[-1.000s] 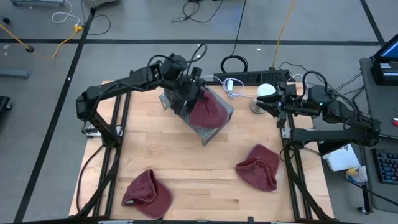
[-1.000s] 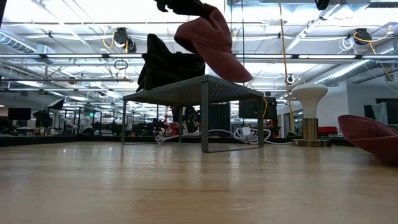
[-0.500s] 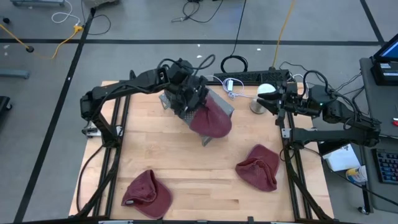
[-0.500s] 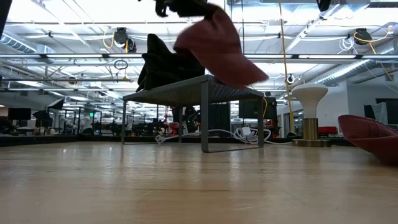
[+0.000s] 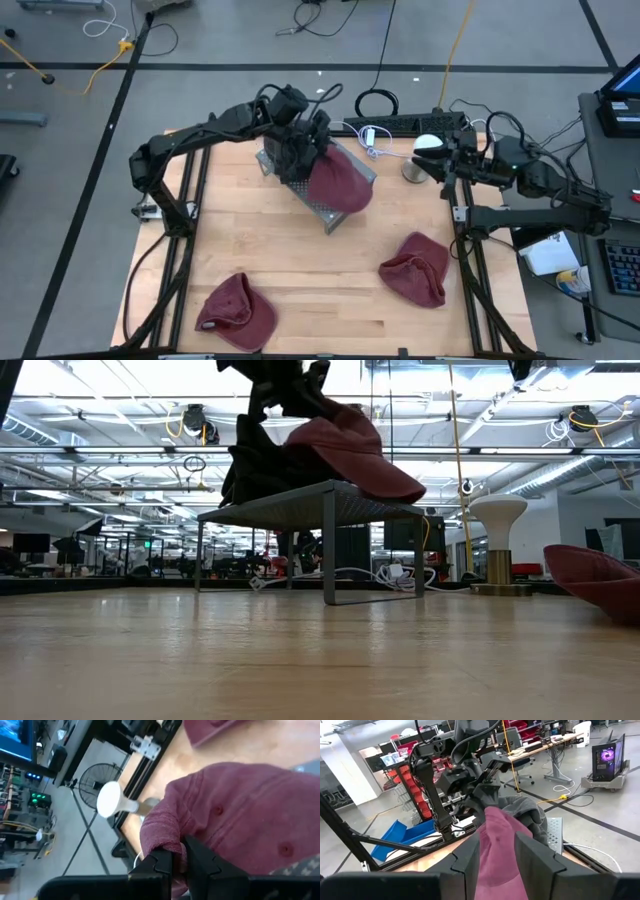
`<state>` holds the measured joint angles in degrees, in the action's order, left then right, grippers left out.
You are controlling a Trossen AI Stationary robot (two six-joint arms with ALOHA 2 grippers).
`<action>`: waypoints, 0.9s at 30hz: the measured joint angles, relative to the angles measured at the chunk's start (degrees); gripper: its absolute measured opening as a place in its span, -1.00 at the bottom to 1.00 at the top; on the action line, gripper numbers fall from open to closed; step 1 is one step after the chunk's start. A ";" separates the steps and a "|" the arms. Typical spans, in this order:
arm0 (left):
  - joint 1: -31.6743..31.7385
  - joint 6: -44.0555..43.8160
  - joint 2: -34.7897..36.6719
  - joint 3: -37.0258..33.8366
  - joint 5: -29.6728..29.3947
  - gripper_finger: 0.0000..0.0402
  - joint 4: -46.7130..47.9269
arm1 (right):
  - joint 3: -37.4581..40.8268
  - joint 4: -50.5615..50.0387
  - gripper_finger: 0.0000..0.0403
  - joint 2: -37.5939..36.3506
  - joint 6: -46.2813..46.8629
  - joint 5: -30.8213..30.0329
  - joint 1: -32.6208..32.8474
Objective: Pick & Place hat
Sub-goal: Put the top red cap on the shelf
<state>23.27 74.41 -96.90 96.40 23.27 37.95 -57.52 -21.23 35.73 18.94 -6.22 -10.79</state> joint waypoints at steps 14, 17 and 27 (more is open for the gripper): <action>1.84 6.52 0.00 0.00 -5.95 -0.88 3.82 | 0.00 0.00 -0.43 1.66 0.15 0.09 0.00; 1.84 6.49 0.00 0.00 -6.86 -0.88 3.86 | 0.00 0.05 -0.43 3.16 5.33 0.40 0.00; 1.03 4.89 0.00 0.00 -7.06 -0.88 3.85 | 0.00 0.76 -0.43 19.83 -0.17 7.30 -0.03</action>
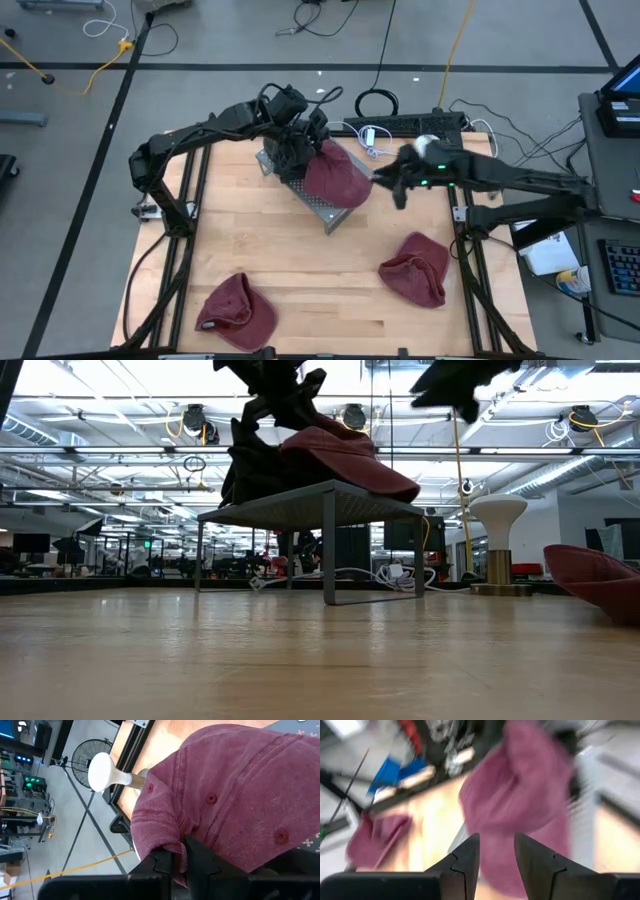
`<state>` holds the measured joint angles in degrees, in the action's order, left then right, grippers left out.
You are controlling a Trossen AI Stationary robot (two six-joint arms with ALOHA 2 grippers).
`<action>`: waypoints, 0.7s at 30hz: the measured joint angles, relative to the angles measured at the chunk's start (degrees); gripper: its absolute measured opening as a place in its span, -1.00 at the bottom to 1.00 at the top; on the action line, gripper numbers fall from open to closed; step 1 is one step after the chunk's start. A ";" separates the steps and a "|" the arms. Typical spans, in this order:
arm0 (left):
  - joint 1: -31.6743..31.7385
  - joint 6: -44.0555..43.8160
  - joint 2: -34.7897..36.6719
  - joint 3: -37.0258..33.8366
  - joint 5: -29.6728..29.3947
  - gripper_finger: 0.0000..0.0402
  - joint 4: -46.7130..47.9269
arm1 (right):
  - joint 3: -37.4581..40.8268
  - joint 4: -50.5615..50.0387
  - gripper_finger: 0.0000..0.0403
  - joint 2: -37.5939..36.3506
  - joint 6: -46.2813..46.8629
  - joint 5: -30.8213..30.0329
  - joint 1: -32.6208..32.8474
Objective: Pick & Place hat
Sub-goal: Put the top red cap on the shelf
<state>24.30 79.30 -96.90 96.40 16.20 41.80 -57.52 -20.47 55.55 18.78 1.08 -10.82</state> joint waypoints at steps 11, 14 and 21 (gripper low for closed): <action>-0.22 -0.43 0.00 0.00 -2.82 -0.88 -0.01 | 0.00 -6.70 -0.43 10.93 0.21 10.00 1.58; -0.20 -0.50 0.00 0.00 -2.95 -0.88 -0.02 | 0.00 -13.64 -0.43 10.64 1.24 10.65 1.56; -0.22 -0.56 0.00 0.00 -3.29 -0.88 -0.11 | -0.02 -12.88 -0.43 12.29 -1.46 2.83 1.93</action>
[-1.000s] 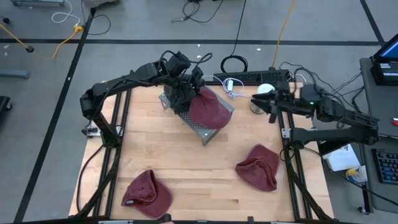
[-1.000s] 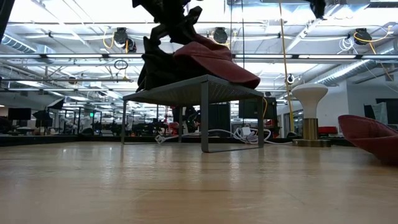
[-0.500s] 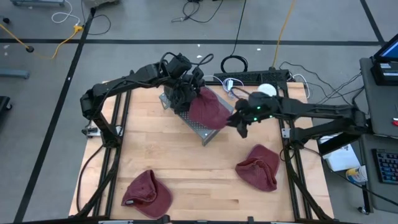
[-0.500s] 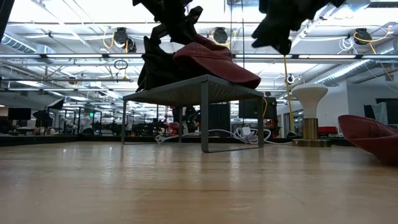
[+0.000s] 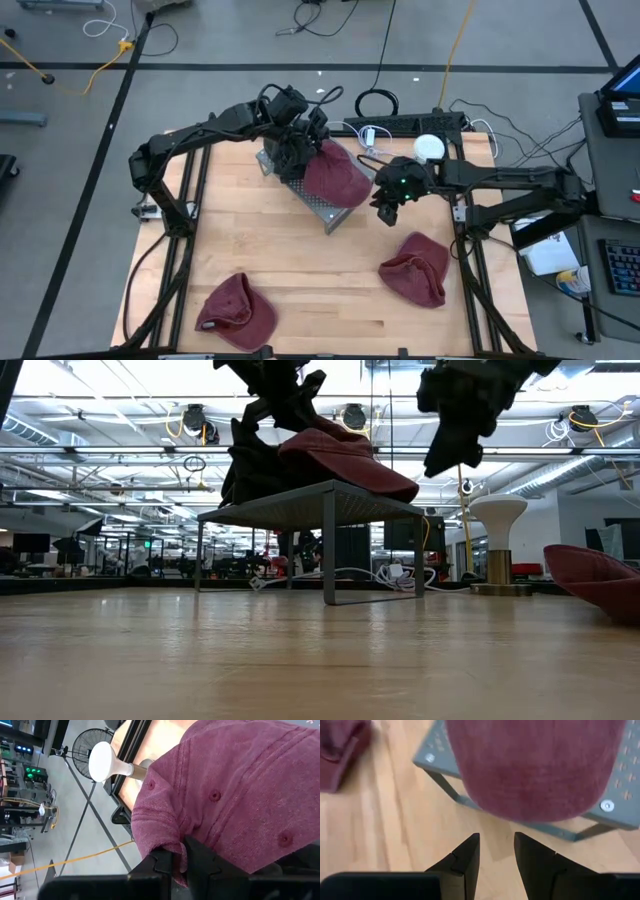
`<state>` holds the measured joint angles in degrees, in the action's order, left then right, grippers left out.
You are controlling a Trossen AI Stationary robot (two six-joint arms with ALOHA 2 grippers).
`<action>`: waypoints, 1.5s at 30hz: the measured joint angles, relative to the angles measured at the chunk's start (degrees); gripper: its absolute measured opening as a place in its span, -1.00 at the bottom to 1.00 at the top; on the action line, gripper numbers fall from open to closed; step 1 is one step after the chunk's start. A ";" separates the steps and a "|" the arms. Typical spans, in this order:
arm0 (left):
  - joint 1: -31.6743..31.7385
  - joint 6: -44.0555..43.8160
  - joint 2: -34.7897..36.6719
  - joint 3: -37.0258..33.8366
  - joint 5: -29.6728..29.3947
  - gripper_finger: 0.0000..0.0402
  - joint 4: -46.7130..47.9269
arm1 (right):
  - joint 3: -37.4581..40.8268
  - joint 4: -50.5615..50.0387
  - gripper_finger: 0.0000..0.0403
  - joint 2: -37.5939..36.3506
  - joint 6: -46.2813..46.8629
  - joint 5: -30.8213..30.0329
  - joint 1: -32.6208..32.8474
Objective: Pick & Place hat
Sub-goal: Put the top red cap on the shelf
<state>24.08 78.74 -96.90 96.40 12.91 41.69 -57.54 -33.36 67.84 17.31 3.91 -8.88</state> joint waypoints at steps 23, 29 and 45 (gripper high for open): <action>-2.64 -8.15 0.04 0.00 -5.32 -0.57 -2.51 | 0.00 8.25 -0.43 6.66 2.03 2.18 0.39; -4.64 -17.47 0.09 0.00 -13.69 -0.33 -2.52 | 0.00 8.30 -0.43 6.63 1.84 2.28 1.43; -9.86 -53.45 0.30 0.00 -33.05 0.20 -2.27 | 0.00 9.97 -0.43 6.63 -0.04 2.03 2.25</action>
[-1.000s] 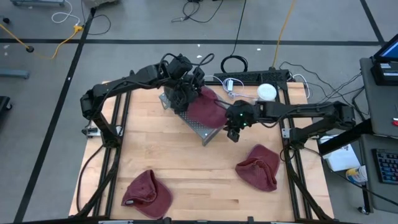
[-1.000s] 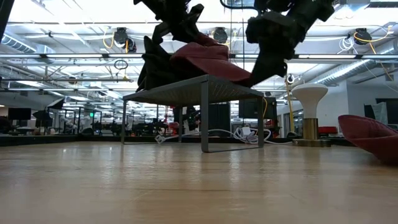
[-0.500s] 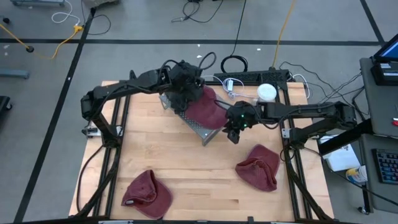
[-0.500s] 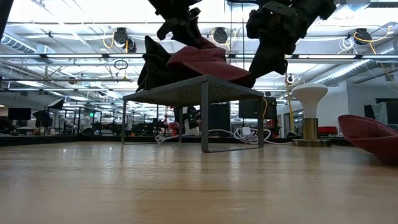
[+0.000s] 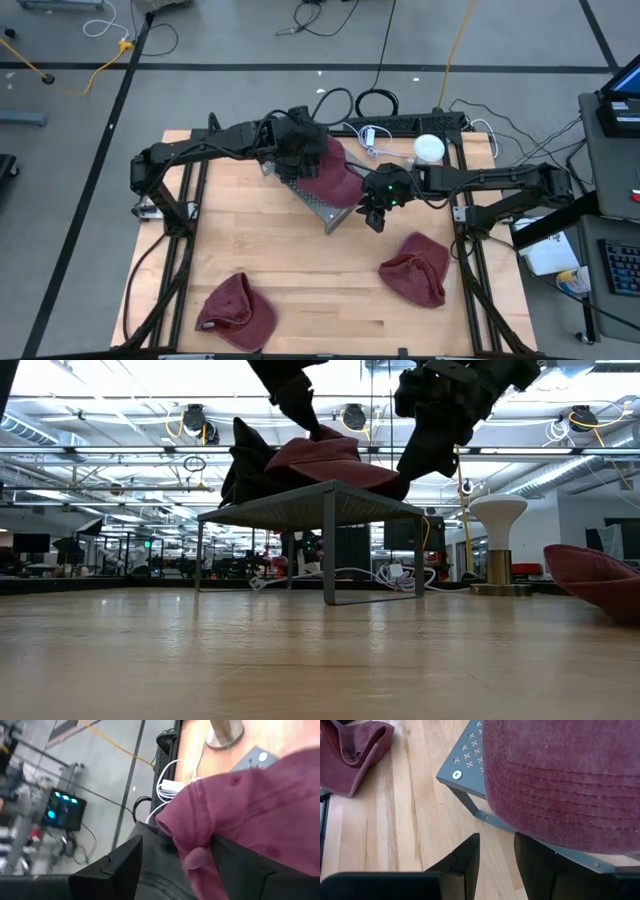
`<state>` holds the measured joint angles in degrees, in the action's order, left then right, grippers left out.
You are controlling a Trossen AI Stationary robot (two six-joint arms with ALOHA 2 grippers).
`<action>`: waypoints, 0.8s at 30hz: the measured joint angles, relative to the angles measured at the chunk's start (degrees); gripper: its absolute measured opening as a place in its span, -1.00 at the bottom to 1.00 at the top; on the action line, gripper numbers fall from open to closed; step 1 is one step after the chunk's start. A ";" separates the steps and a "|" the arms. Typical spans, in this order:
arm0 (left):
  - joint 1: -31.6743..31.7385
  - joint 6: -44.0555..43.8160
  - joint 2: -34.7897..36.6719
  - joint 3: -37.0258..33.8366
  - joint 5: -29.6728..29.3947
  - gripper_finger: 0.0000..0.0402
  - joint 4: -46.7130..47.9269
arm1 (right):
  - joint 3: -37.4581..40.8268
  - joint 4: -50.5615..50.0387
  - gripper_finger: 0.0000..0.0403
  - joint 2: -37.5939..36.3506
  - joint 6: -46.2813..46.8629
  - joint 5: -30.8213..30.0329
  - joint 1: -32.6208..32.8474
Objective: Pick & Place hat
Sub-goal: Put the top red cap on the shelf
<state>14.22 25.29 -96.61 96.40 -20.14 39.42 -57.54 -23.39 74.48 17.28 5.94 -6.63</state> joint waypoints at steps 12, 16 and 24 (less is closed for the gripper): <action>-2.84 -27.68 2.41 0.07 -1.85 0.24 -5.64 | 0.00 1.20 -0.43 0.00 -0.02 -0.08 0.02; -2.44 -25.38 1.34 0.02 5.26 0.24 -10.62 | 0.00 2.15 -0.43 0.00 -0.13 -0.10 0.00; -0.59 -30.20 -3.05 -0.09 8.15 0.24 -9.27 | 0.00 2.18 -0.43 0.00 -0.46 -0.02 0.01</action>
<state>13.63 -4.91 -99.66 96.31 -11.99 30.15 -57.54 -21.21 74.48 16.82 5.93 -6.63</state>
